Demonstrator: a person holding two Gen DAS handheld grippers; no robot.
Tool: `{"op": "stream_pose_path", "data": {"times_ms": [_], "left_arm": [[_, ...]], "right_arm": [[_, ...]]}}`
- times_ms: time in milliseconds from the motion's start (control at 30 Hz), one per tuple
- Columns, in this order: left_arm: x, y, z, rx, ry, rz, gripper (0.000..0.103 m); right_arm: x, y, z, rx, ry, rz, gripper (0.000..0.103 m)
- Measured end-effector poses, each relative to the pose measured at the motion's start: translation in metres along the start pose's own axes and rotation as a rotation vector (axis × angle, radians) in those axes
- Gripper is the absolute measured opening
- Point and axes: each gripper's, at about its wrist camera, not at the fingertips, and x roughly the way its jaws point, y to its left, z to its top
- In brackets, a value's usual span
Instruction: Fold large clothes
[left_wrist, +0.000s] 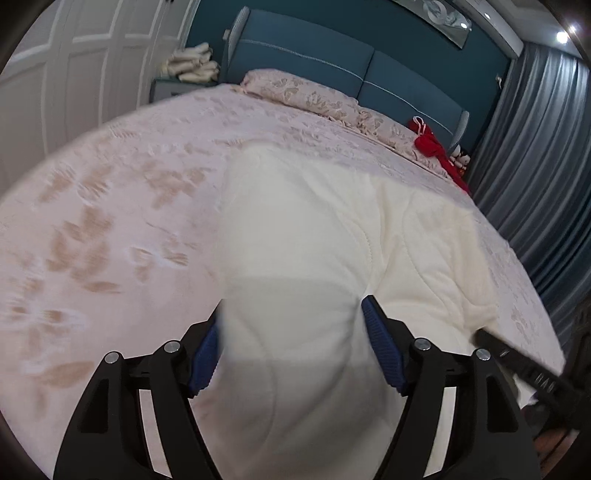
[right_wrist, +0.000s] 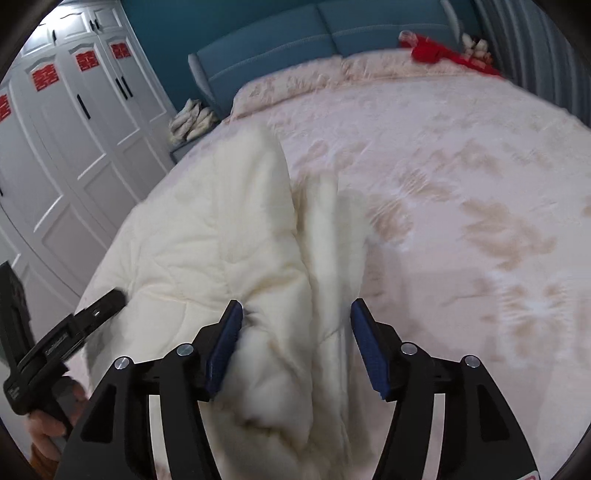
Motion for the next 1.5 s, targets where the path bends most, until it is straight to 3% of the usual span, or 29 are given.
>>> {"op": "stream_pose_path", "data": {"times_ms": [133,233,367,533,567,600,700,900,1500], "left_arm": [[-0.058,-0.015,-0.002,0.107,-0.014,0.069,0.069],[-0.076,-0.023,-0.016,0.151,0.056,0.100,0.069],[-0.076,-0.029,-0.052,0.187,0.155,0.116,0.069],[-0.050,-0.018,-0.089,0.221,0.234,0.229,0.069],[-0.047,-0.015,-0.090,0.217,0.235,0.249,0.068],[-0.043,-0.011,-0.090,0.207,0.239,0.261,0.069],[-0.034,0.000,-0.082,0.166,0.253,0.260,0.069],[-0.027,-0.003,-0.077,0.147,0.268,0.276,0.069],[0.007,0.003,-0.084,0.056,0.305,0.288,0.073]], "right_arm": [[-0.062,0.006,-0.001,-0.105,-0.082,-0.034,0.059],[-0.086,0.019,-0.010,-0.158,-0.064,-0.014,0.044],[-0.075,0.032,-0.021,-0.212,-0.001,-0.016,0.038],[-0.046,0.018,-0.034,-0.165,0.092,-0.058,0.038],[-0.042,0.015,-0.036,-0.150,0.101,-0.057,0.035],[-0.038,0.012,-0.037,-0.131,0.113,-0.047,0.020],[-0.033,0.012,-0.041,-0.123,0.126,-0.043,0.012],[-0.030,0.020,-0.054,-0.172,0.129,-0.122,0.010],[0.016,0.017,-0.074,-0.185,0.157,-0.188,0.009]]}}
